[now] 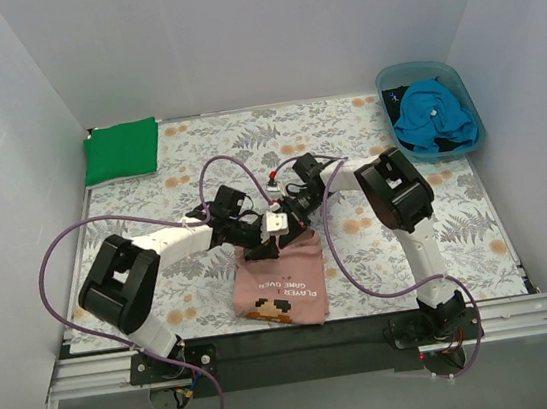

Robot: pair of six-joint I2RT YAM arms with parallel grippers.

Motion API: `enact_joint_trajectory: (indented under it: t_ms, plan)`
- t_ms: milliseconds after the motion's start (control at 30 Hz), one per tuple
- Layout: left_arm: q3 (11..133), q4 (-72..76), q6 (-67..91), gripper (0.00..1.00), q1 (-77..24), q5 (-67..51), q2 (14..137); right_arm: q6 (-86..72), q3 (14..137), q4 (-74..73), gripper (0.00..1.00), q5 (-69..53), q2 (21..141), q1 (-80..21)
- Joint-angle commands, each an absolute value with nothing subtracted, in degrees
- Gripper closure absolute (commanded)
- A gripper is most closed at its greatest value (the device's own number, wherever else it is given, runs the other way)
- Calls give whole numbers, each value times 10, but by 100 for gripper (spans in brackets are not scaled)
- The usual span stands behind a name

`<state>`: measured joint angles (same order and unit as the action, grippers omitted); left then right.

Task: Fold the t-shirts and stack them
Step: Fold the tshirt

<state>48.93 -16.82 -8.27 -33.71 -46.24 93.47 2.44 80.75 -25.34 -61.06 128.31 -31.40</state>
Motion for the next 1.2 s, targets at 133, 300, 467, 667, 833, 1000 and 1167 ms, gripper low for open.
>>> enact_joint_trajectory:
  t_ms: [133, 300, 467, 667, 833, 1000, 1167]
  plan:
    - [509, -196, -110, 100, -345, -464, 918, 29, 803, -235, 92, -613, 1303, -321]
    - [525, -187, -110, 100, -346, -460, 893, 33, 793, -232, 93, -612, 1306, -326]
    - [547, -167, -113, 100, -345, -439, 884, 38, 784, -229, 93, -613, 1308, -331]
    - [568, -149, -127, 100, -345, -422, 906, 39, 783, -229, 93, -615, 1308, -331]
    - [585, -146, -136, 100, -331, -419, 918, 41, 776, -229, 93, -618, 1308, -331]
    - [584, -146, -149, 100, -317, -419, 929, 44, 775, -229, 93, -617, 1309, -331]
    - [574, -145, -155, 100, -313, -417, 933, 47, 787, -233, 92, -591, 1297, -331]
